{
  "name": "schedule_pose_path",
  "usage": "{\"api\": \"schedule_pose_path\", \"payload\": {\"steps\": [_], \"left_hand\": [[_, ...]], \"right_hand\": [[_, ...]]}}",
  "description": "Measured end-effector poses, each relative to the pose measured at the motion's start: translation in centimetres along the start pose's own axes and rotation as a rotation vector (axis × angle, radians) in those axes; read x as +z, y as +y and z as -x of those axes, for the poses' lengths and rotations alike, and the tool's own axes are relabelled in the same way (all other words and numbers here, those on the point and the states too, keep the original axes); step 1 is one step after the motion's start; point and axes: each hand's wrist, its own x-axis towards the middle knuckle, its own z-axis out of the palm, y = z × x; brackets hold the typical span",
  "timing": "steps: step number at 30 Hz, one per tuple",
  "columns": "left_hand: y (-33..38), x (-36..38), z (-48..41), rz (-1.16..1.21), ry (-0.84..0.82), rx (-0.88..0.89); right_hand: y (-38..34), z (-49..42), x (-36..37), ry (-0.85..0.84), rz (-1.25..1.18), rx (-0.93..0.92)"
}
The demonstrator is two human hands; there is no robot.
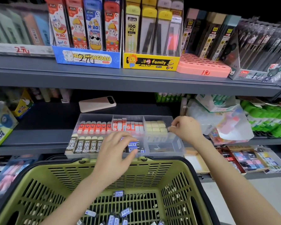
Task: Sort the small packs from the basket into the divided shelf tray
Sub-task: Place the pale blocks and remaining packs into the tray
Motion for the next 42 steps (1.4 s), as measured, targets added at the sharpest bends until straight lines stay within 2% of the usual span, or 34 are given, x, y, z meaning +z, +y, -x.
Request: {"api": "schedule_pose_path", "payload": {"steps": [8,11,14,16,18,21,23,24,26,29,33,38,42], "left_hand": [[-0.2,-0.3,0.6,-0.016,0.044,0.038],[-0.3,-0.8,1.0,-0.015,0.052,0.062],[-0.4,-1.3,1.9,-0.008,0.082,0.066],[-0.6,-1.7,2.6,0.003,0.116,0.088],[-1.1,-1.9,3.8,0.024,0.139,0.105],[-2.4,-1.3,6.7,0.05,0.077,0.07],[-3.8,0.1,8.9,0.038,-0.091,0.012],[-4.7,0.9,10.3,0.019,-0.227,-0.023],[-6.5,2.9,12.2,-0.033,-0.482,-0.1],[-8.3,5.2,15.2,-0.113,-0.74,-0.185],[-9.7,6.4,17.0,-0.059,-0.73,-0.28],[-10.4,6.1,16.7,0.039,-0.62,-0.326],[-9.6,6.0,16.3,0.322,-0.541,-0.536]], "right_hand": [[0.8,0.6,-0.3,-0.147,0.179,-0.071],[-0.1,2.4,-0.4,0.022,0.262,-0.121],[-2.3,6.3,-0.2,0.25,0.044,-0.219],[-3.7,9.4,0.4,0.271,-0.125,-0.328],[-4.6,12.4,1.9,0.053,-0.193,-0.414],[-4.4,15.4,5.2,-0.55,-0.078,-0.421],[-3.5,16.6,7.7,-0.868,0.092,-0.37],[-3.2,17.5,9.0,-0.957,0.189,-0.358],[-2.4,18.2,11.0,-1.022,0.384,-0.39],[-2.2,19.4,13.4,-0.978,0.614,-0.578],[-2.0,20.7,15.7,-0.897,0.714,-0.725],[-1.1,21.4,17.4,-0.852,0.503,-0.647],[-1.2,21.1,17.7,-0.724,0.321,-0.474]]}}
